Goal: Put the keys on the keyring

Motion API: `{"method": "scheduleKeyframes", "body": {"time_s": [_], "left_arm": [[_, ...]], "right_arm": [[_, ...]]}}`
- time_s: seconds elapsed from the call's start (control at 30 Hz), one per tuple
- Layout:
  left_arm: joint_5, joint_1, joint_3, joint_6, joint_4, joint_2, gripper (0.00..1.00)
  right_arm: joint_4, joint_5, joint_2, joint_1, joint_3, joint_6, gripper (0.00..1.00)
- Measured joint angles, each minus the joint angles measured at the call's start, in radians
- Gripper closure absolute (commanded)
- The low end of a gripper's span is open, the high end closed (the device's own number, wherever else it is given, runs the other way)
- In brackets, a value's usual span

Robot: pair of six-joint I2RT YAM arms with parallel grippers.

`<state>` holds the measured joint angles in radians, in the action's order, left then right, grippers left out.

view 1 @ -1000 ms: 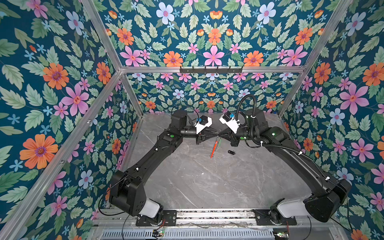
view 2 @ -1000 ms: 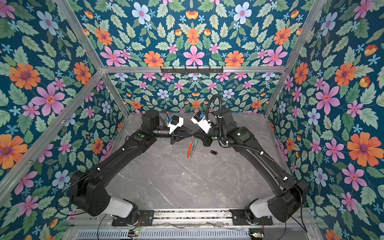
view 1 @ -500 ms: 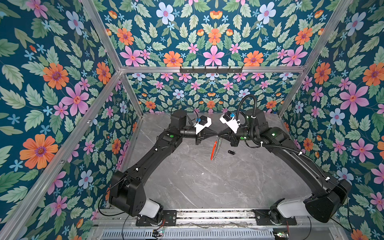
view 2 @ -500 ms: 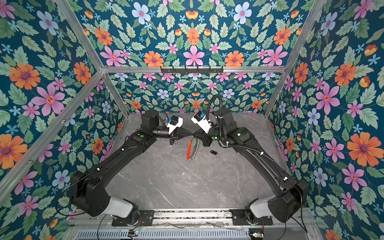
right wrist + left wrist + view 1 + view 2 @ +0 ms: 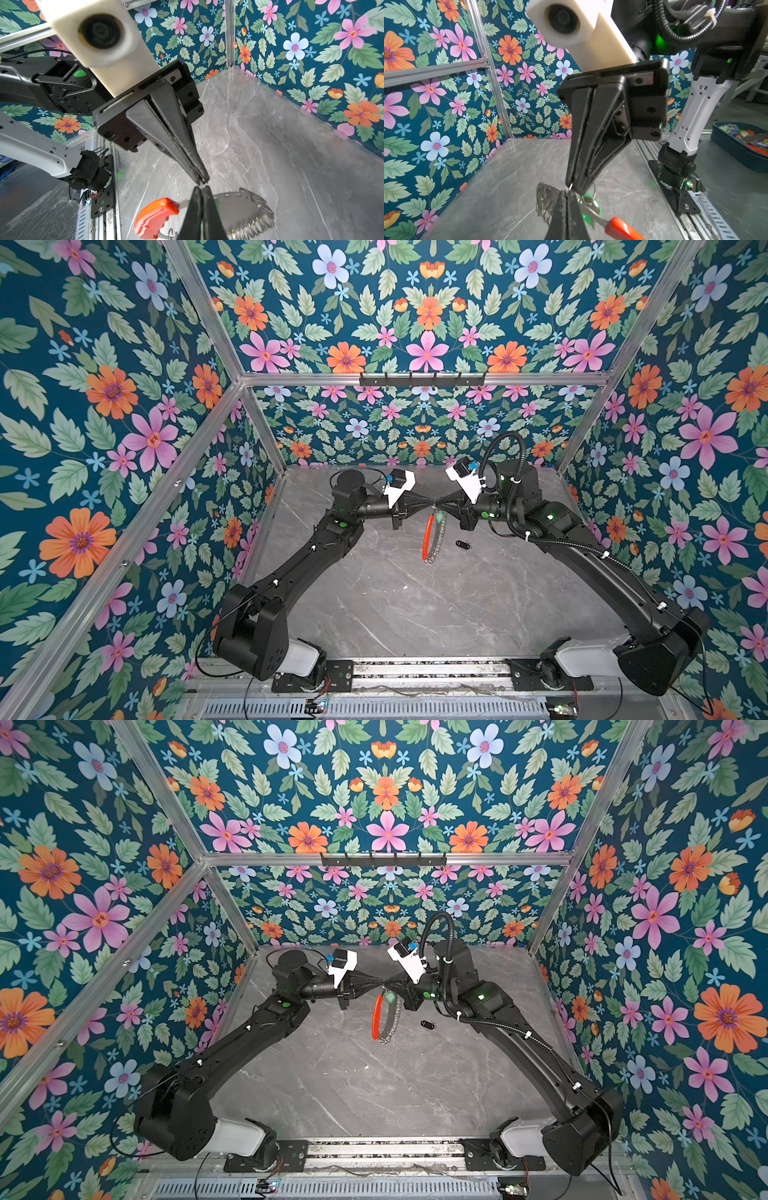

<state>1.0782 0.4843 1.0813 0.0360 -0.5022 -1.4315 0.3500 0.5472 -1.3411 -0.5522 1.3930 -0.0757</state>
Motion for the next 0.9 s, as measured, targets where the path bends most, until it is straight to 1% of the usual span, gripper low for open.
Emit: {"method": "scheduleKeyframes", "body": {"time_s": [0.03, 0.07, 0.1, 0.13, 0.2, 0.3, 0.4, 0.6, 0.9], "left_arm": [[-0.007, 0.000, -0.001, -0.011, -0.003, 0.002, 1.00], [-0.016, 0.000, -0.003, -0.016, -0.010, 0.004, 1.00], [-0.024, 0.000, -0.006, -0.031, -0.019, 0.006, 1.00], [-0.032, 0.000, -0.009, -0.035, -0.029, 0.007, 1.00], [-0.054, 0.002, -0.017, -0.062, -0.052, 0.007, 1.00], [-0.091, 0.000, -0.035, -0.113, -0.096, 0.007, 1.00], [-0.119, -0.001, -0.063, -0.176, -0.181, 0.005, 1.00], [-0.141, 0.000, -0.080, -0.251, -0.287, -0.003, 1.00], [-0.159, 0.000, -0.093, -0.322, -0.401, -0.005, 1.00]], "right_arm": [[-0.005, -0.001, 0.000, 0.000, -0.001, 0.006, 0.98], [-0.012, -0.001, 0.001, 0.000, -0.001, 0.014, 0.93], [-0.021, -0.005, 0.002, 0.000, -0.003, 0.015, 0.86], [-0.030, -0.009, 0.005, 0.003, -0.006, 0.020, 0.80], [-0.047, -0.003, 0.011, 0.019, -0.012, 0.044, 0.73], [-0.097, 0.032, 0.021, 0.067, -0.032, 0.100, 0.71], [-0.141, 0.078, 0.030, 0.101, -0.060, 0.158, 0.71], [-0.175, 0.160, 0.018, 0.110, -0.060, 0.204, 0.67], [-0.225, 0.219, -0.017, 0.132, -0.053, 0.260, 0.67]]}}
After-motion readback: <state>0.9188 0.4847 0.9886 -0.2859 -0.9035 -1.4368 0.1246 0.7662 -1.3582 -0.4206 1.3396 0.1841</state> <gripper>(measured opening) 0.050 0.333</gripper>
